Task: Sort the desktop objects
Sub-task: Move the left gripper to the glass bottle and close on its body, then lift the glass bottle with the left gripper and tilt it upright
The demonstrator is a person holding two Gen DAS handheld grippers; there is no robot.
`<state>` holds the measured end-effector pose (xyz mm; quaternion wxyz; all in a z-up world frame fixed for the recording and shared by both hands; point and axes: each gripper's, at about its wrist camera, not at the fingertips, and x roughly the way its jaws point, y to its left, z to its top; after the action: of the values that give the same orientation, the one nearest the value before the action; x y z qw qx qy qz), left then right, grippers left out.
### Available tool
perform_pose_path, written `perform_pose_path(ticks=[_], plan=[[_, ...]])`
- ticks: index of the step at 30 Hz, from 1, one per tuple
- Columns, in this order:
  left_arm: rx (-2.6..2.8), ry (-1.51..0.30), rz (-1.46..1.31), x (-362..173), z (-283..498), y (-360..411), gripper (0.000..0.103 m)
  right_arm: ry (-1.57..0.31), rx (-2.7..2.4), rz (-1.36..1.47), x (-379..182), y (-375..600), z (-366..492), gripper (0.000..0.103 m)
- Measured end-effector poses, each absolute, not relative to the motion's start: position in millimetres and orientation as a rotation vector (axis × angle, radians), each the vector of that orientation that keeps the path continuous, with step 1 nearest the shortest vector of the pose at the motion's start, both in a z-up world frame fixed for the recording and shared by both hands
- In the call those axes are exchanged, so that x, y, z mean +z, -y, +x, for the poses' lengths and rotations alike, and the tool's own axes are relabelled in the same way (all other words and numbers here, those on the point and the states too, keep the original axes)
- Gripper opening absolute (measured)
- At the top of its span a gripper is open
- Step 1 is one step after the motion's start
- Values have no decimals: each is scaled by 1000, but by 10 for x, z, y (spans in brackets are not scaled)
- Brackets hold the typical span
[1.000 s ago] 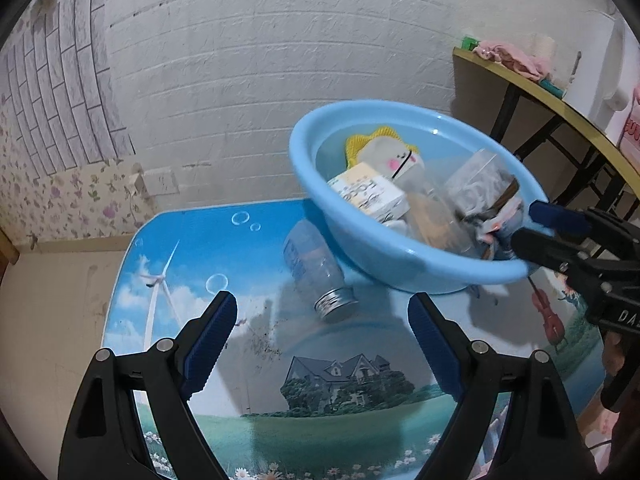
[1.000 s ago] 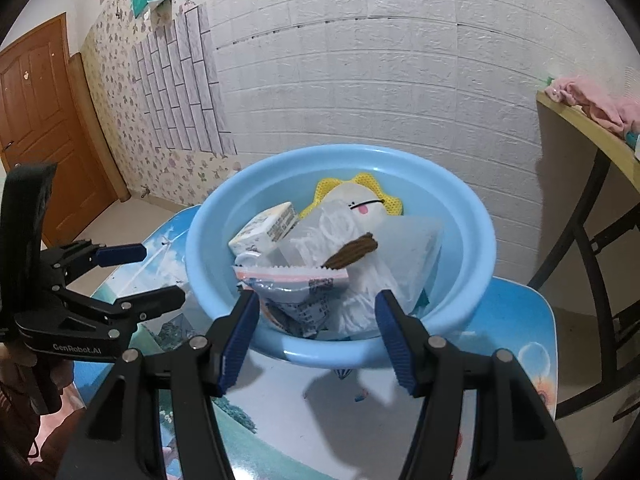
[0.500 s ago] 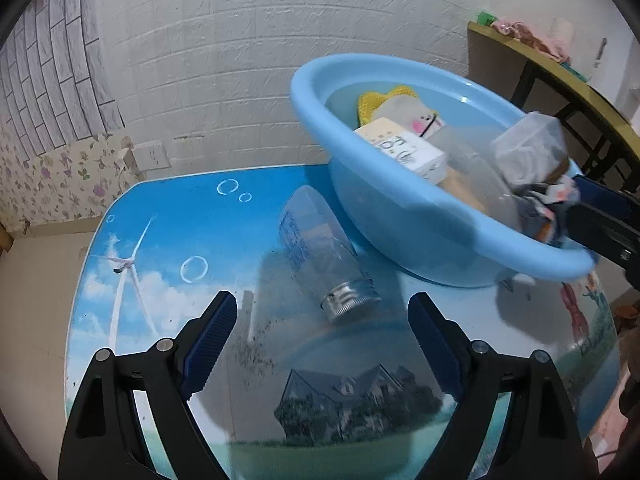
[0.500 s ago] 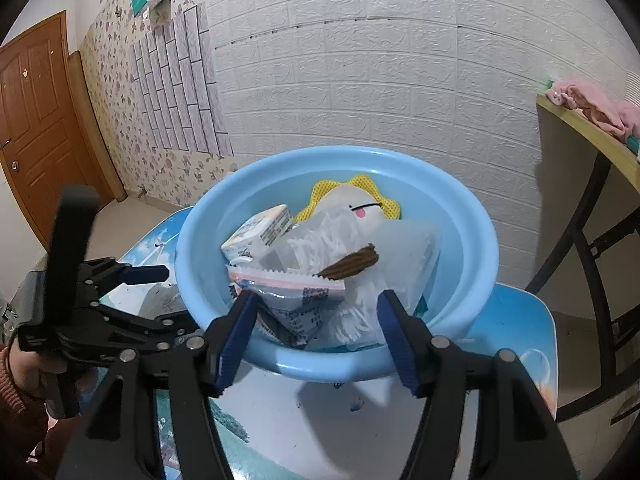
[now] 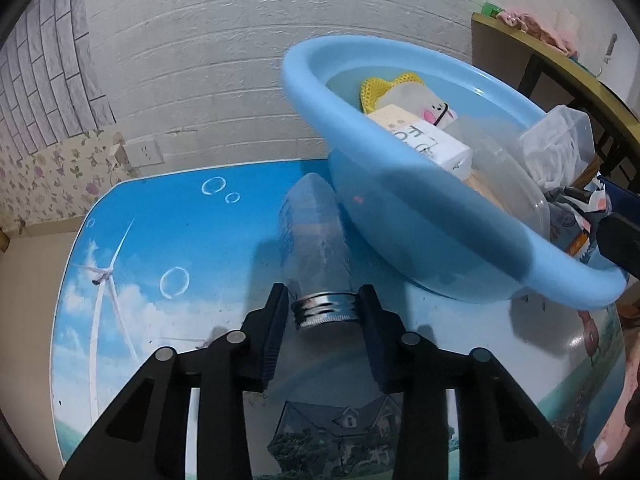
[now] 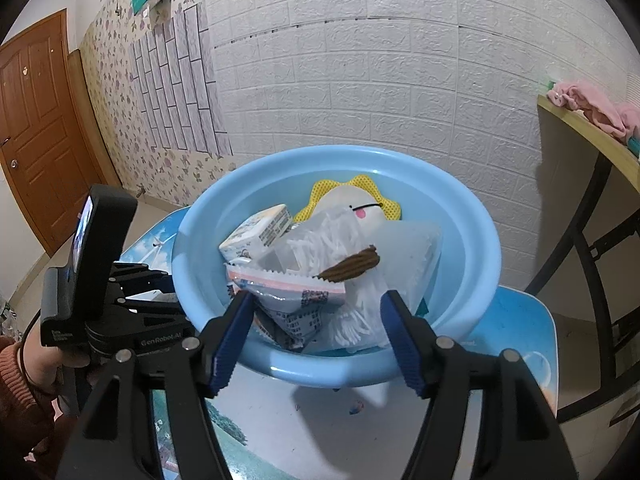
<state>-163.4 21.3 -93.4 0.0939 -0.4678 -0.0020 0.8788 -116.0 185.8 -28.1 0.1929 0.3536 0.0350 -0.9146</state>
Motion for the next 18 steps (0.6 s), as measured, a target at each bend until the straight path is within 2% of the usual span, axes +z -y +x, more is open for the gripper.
perform_pose_path(ticks=[11,18], plan=[[2599,-38,-1394,-905,-1263,-234,31,-104,-2581,1007,-243,-1844,-1118,66],[2620,17,-1403,-905,-1060,-142,31,-100,-2590,1011,-210,-1846,-1042,66]])
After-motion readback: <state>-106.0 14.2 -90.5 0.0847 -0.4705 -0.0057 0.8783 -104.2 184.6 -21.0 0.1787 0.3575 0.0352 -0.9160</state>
